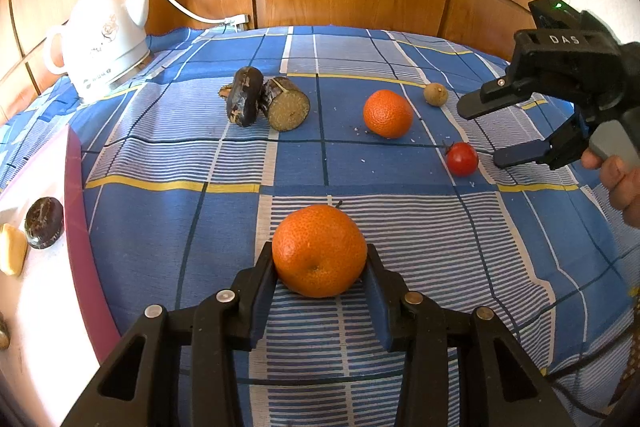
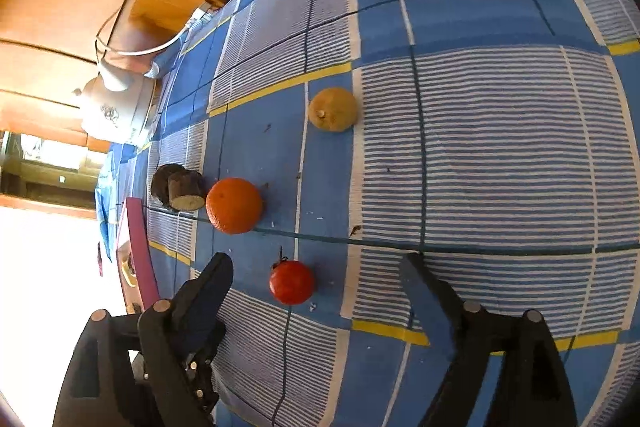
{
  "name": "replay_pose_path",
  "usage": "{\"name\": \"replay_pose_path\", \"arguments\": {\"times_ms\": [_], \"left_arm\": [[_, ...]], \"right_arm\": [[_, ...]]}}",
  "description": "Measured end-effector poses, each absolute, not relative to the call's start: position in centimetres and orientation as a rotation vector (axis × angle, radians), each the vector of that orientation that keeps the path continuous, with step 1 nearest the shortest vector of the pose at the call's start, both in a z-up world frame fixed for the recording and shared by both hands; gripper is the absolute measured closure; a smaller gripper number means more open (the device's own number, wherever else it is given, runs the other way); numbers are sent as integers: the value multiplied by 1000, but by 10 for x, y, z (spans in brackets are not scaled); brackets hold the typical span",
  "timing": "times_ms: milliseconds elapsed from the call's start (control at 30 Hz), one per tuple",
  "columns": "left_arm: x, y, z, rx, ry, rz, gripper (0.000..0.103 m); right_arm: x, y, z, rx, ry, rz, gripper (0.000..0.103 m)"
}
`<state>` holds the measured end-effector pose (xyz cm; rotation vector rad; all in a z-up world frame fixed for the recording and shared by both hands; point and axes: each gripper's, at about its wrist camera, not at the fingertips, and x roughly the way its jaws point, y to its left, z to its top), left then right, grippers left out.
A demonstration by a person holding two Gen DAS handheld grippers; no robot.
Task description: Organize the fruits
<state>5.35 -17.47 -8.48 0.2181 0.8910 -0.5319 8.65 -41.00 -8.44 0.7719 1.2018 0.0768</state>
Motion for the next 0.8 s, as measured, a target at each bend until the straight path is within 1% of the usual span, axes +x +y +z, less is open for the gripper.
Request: {"name": "replay_pose_path", "arguments": {"times_ms": [133, 167, 200, 233, 267, 333, 433, 633, 800], "left_arm": [[54, -175, -85, 219, 891, -532, 61], [54, -175, -85, 218, 892, -532, 61], [54, -175, -85, 217, 891, -532, 61], [53, -175, -85, 217, 892, -532, 61], [53, -175, -85, 217, 892, -532, 61], [53, -175, -85, 218, 892, -532, 61], [53, -175, -85, 217, 893, -532, 61], [53, -176, -85, 217, 896, -531, 61], [54, -176, -85, 217, 896, -532, 61]], "right_arm": [[85, -415, -85, 813, 1189, 80, 16], [85, -416, -85, 810, 1192, 78, 21], [85, -415, -83, 796, 1187, 76, 28], [85, -415, -79, 784, 1175, 88, 43], [85, -412, -76, 771, 1168, 106, 48], [87, -403, -68, 710, 1160, 133, 48], [90, -382, -59, 579, 1160, 179, 53], [89, -352, -58, 315, 1170, 146, 53], [90, -343, -65, 216, 1185, 123, 53]]}}
